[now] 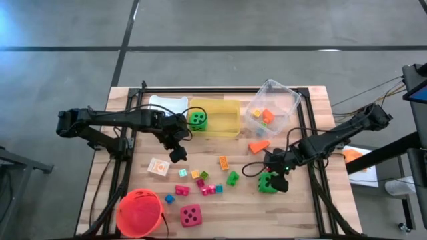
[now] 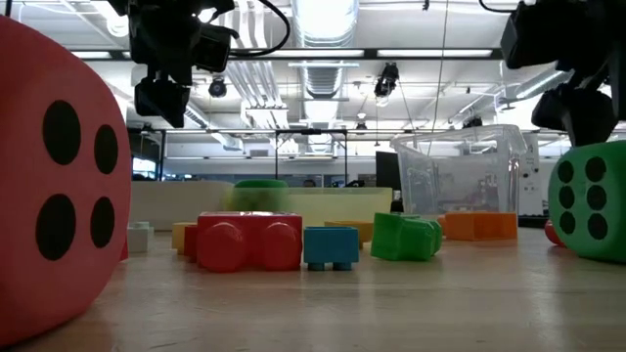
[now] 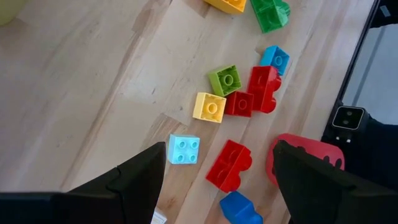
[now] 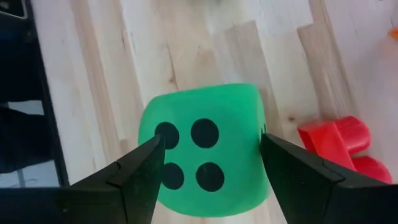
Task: Pick & Place Toys
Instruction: Put the green dice into the yellow bin
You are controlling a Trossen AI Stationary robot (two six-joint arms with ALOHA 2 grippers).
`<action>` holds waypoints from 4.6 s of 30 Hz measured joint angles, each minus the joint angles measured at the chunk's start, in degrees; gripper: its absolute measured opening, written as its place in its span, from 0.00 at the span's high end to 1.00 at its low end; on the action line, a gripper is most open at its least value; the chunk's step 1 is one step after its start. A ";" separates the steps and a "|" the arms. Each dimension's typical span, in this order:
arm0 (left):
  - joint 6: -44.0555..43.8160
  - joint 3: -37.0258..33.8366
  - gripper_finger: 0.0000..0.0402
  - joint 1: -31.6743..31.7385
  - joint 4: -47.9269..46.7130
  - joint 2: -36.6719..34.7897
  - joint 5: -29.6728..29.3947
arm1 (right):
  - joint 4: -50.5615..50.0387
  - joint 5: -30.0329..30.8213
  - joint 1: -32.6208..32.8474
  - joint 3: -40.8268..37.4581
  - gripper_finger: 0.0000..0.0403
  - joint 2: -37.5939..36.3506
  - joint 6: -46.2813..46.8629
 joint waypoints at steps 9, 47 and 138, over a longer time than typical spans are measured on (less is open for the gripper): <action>-0.02 0.01 0.29 0.00 0.00 0.00 0.35 | -0.17 -4.18 -0.24 -1.31 0.32 0.34 3.15; -1.11 0.02 0.29 -0.01 0.00 0.00 0.96 | 7.73 -6.86 -0.83 -8.54 0.02 -0.02 5.83; -23.56 0.00 0.29 -0.02 -0.10 -14.40 -8.62 | -3.67 14.25 -27.37 39.79 0.82 27.02 -41.18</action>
